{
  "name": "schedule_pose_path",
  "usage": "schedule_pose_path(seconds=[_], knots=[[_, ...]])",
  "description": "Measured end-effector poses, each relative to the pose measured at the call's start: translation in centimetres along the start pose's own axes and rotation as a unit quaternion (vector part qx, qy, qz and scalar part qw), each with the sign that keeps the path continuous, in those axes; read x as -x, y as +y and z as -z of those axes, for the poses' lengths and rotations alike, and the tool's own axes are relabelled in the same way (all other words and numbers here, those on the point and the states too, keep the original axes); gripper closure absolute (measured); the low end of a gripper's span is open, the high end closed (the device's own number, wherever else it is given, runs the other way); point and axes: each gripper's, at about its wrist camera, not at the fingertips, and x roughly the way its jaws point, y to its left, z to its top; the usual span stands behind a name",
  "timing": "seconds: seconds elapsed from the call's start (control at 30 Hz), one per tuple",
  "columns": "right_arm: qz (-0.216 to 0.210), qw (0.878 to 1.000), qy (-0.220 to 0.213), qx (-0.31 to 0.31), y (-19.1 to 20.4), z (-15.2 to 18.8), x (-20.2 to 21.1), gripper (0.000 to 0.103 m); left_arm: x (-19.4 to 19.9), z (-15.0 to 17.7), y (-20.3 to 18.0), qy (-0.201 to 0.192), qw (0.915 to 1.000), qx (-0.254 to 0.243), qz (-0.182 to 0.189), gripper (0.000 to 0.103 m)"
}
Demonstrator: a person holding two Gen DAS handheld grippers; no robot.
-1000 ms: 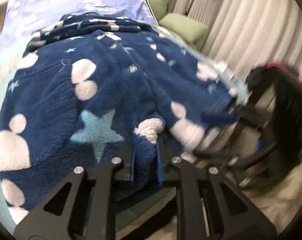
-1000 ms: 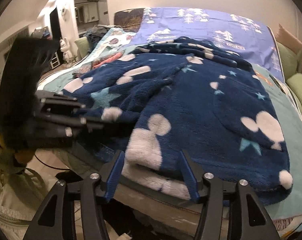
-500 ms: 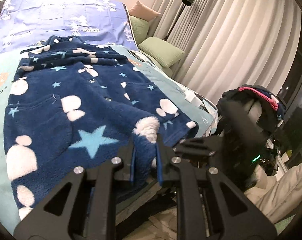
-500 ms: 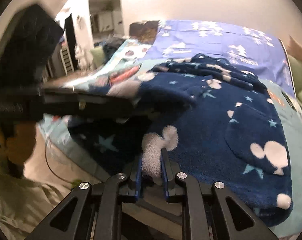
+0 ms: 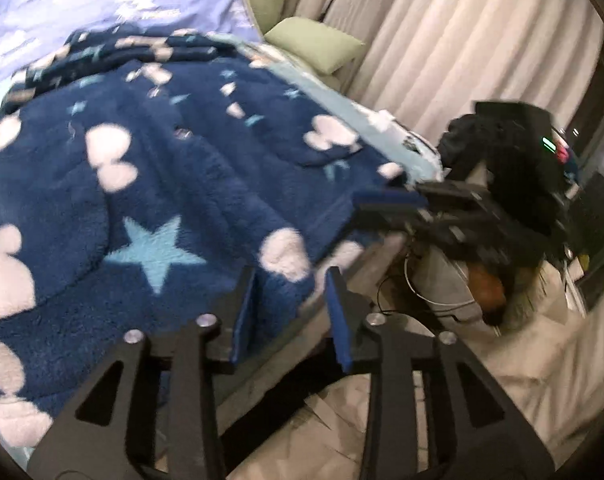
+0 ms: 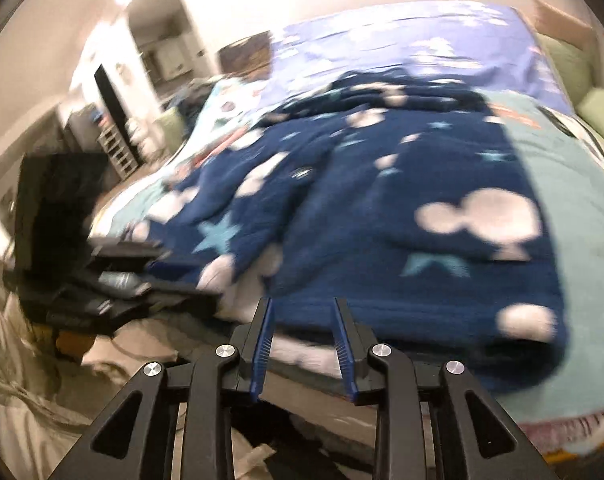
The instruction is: Fold small clothes
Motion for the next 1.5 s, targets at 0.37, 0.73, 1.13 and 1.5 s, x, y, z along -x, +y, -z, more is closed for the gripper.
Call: schedule_pose_path(seconds=[0.37, 0.73, 1.13, 1.5], knots=[[0.042, 0.995, -0.039, -0.077, -1.7, -1.1, 1.0, 0.073, -1.9, -2.5, 0.7, -0.024, 0.9989, 0.005, 0.040, 0.054], [0.091, 0.983, -0.066, -0.144, -6.9, 0.1, 4.7, 0.054, 5.4, -1.6, 2.0, -0.101, 0.9943, 0.019, -0.027, 0.041], [0.082, 0.969, -0.044, -0.227, -11.7, 3.3, 5.3, 0.034, 9.4, 7.7, 12.9, -0.072, 0.9629, 0.228, -0.125, 0.026], [0.046, 0.971, -0.048, -0.232, -10.9, 3.2, 4.2, 0.026, 6.6, 6.7, 10.4, -0.061, 0.9713, 0.204, -0.106, 0.040]])
